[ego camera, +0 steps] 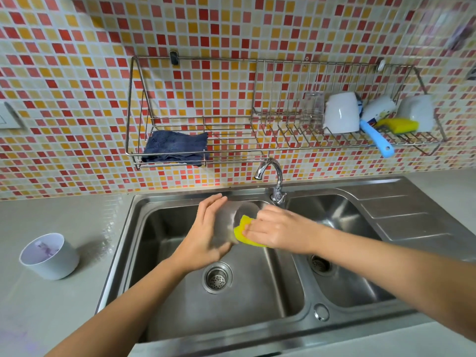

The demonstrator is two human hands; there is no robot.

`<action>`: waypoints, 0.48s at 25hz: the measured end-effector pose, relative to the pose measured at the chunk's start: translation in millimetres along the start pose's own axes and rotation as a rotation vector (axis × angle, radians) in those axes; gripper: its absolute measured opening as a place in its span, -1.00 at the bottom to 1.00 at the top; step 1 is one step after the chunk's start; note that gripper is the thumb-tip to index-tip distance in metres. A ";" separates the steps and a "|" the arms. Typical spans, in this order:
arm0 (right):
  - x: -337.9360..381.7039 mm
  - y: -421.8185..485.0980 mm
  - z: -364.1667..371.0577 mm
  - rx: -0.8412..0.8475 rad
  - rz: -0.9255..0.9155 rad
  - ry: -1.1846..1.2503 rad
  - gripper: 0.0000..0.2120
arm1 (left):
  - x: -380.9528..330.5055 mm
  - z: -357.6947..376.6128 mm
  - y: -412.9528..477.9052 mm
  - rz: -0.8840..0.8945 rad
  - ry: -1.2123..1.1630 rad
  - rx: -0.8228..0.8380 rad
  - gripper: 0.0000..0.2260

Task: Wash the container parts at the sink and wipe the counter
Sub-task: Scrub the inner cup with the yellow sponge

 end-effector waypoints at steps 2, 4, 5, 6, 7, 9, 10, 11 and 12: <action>-11.3 -2.7 -8.1 -0.011 -0.171 -0.117 -0.81 | 0.6 -8.3 2.3 -0.035 -0.037 0.100 -0.11; -14.9 -3.5 -8.0 -0.047 -0.241 -0.156 -0.81 | 0.2 -12.3 4.6 -0.002 -0.006 0.105 -0.19; -12.6 -0.9 -6.0 -0.077 -0.198 -0.162 -0.81 | 0.3 -11.7 5.1 0.035 0.026 0.063 -0.24; -7.1 2.2 -0.6 -0.077 -0.108 -0.082 -0.82 | 1.2 -10.3 4.0 0.057 0.046 0.003 -0.27; -0.1 6.1 3.5 -0.073 0.005 0.112 -0.80 | 2.6 -9.1 2.4 0.059 0.049 -0.065 -0.28; 7.8 10.5 7.9 -0.103 0.165 0.419 -0.71 | 6.5 -8.6 -1.4 0.051 0.025 -0.187 -0.25; 8.4 11.9 5.9 -0.112 0.160 0.443 -0.69 | 7.5 -9.3 -3.0 0.059 0.022 -0.225 -0.24; 5.1 12.4 3.2 -0.088 0.110 0.392 -0.68 | 6.4 -9.9 -4.0 0.077 0.034 -0.247 -0.24; 2.8 13.8 0.8 -0.069 0.049 0.300 -0.70 | 4.9 -9.3 -4.2 0.096 0.050 -0.258 -0.24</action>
Point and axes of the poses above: each hand's wrist, its own y-axis towards the middle knuckle, its own z-axis out of the palm, x = y × z, the point moved 2 cm from there along y, towards the middle knuckle, and after that the axes turned 11 degrees about -z, right-handed, at the moved point
